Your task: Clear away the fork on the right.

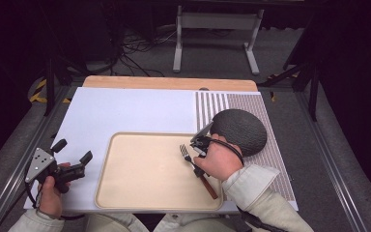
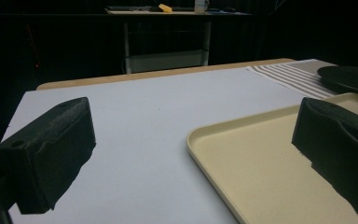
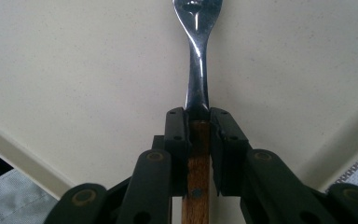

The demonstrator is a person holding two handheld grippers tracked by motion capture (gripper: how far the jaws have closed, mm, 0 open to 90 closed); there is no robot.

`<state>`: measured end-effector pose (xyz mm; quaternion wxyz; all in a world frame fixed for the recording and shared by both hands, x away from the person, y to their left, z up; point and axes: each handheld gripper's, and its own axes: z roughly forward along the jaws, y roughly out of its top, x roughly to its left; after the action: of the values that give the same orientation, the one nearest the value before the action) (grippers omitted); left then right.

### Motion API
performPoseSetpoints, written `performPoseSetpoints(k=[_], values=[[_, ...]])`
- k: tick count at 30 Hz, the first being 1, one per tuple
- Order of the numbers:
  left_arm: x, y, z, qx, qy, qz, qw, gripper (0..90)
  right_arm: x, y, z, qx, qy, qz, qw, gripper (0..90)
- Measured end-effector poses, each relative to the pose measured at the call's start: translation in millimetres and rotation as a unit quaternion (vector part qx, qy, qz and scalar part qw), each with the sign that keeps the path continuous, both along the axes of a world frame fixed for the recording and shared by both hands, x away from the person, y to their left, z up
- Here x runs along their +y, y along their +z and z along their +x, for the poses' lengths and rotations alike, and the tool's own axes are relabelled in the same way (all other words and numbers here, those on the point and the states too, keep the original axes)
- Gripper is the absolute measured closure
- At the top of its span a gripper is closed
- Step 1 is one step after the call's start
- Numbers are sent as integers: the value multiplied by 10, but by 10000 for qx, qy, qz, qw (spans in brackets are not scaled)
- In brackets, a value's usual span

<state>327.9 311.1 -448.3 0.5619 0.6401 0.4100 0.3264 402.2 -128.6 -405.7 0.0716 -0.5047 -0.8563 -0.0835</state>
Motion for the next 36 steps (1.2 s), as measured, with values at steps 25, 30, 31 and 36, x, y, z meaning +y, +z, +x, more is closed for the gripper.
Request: performPoseSetpoints(k=[25,30,31,36], values=[[0,1,0,-1,5,1,10000,0,-13,-19,8,-264,-10,222,9994,595],[1,-1,3,-3,11,-6,10000,0,-30,40,-9,-516,132,254,9983,520],[1,0,2,2,6,0,10000,0,-32,57,-16,-654,178,283,9973,477],[0,-1,2,10,6,-6,10000,0,-36,135,-33,-1174,611,570,9896,255]])
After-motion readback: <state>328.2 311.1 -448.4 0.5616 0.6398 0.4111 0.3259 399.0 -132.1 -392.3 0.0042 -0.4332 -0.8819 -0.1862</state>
